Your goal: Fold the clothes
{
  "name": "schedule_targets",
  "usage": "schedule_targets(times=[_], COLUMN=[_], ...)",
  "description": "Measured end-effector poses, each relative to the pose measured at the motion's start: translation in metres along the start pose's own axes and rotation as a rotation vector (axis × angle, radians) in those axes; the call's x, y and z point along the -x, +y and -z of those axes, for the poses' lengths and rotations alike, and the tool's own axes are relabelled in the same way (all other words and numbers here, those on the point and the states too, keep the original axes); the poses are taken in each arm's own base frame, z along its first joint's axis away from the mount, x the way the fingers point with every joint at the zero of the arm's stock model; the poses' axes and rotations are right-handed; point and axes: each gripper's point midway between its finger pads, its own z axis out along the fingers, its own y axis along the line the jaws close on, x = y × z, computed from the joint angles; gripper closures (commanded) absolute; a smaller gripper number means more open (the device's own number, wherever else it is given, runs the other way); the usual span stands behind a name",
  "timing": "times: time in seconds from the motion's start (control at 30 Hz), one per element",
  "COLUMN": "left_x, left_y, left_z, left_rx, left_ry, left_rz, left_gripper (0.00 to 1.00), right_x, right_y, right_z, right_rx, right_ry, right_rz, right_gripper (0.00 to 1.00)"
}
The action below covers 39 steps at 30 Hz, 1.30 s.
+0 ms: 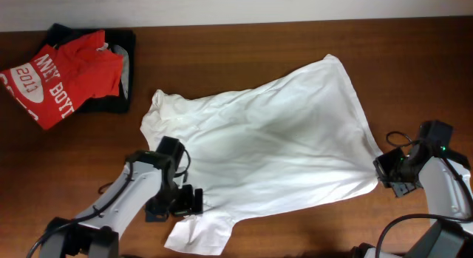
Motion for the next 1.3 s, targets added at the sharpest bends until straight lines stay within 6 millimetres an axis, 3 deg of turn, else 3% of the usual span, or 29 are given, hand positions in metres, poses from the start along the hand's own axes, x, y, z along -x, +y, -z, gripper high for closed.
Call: schedule_targets(times=[0.17,0.23,0.37,0.43,0.53,0.6,0.83,0.87,0.9,0.93,0.97,1.07,1.17,1.27,1.3], left_x=[-0.017,-0.029,-0.031,-0.030,-0.032,-0.033,-0.033,-0.033,-0.033,-0.031,-0.028,-0.014,-0.009,-0.011,-0.015], left_y=[-0.020,-0.016,0.002,0.009,0.016,0.016,0.016,0.016,0.016,0.016,0.014,0.009,0.019,0.014,0.014], left_z=[-0.005,-0.008,-0.014,-0.017,-0.023,-0.025,-0.025,-0.025,-0.025,-0.024,-0.023,-0.012,-0.009,-0.021,-0.025], left_rx=[0.008,0.045,0.154,0.199,0.239,0.242,0.241,0.241,0.241,0.243,0.240,0.218,0.193,0.134,0.125], left_ry=[0.042,0.096,0.134,0.143,0.178,0.190,0.190,0.190,0.189,0.184,0.175,0.141,0.144,0.147,0.159], left_rz=[-0.137,-0.138,-0.079,-0.052,-0.021,-0.012,-0.007,-0.007,-0.007,-0.008,-0.009,0.015,0.062,0.011,0.007], left_gripper=[0.05,0.06,0.09,0.25,0.64,0.99,1.00,0.95,0.65,0.44,0.41,0.40,0.40,0.41,0.53], right_x=[-0.001,-0.002,-0.004,-0.006,-0.006,-0.006,-0.006,-0.006,-0.006,-0.006,-0.006,-0.007,-0.007,-0.006,-0.006], right_y=[-0.001,-0.002,-0.003,-0.004,-0.005,-0.005,-0.005,-0.005,-0.005,-0.005,-0.005,-0.005,-0.005,-0.005,-0.005], right_z=[0.000,0.000,0.000,0.000,0.000,0.000,0.000,0.000,0.000,0.000,0.000,0.000,0.000,0.000,0.000], right_rx=[-0.004,-0.007,-0.011,-0.018,-0.019,-0.019,-0.019,-0.019,-0.019,-0.019,-0.019,-0.020,-0.021,-0.020,-0.020], right_ry=[0.005,0.009,0.015,0.024,0.026,0.026,0.026,0.026,0.026,0.026,0.026,0.028,0.028,0.027,0.027], right_rz=[0.029,0.036,0.056,0.062,0.075,0.077,0.081,0.081,0.081,0.081,0.082,0.093,0.106,0.107,0.107], right_gripper=[0.90,0.89,0.89,0.89,0.88,0.89,0.88,0.87,0.87,0.87,0.86,0.84,0.84,0.84,0.84])
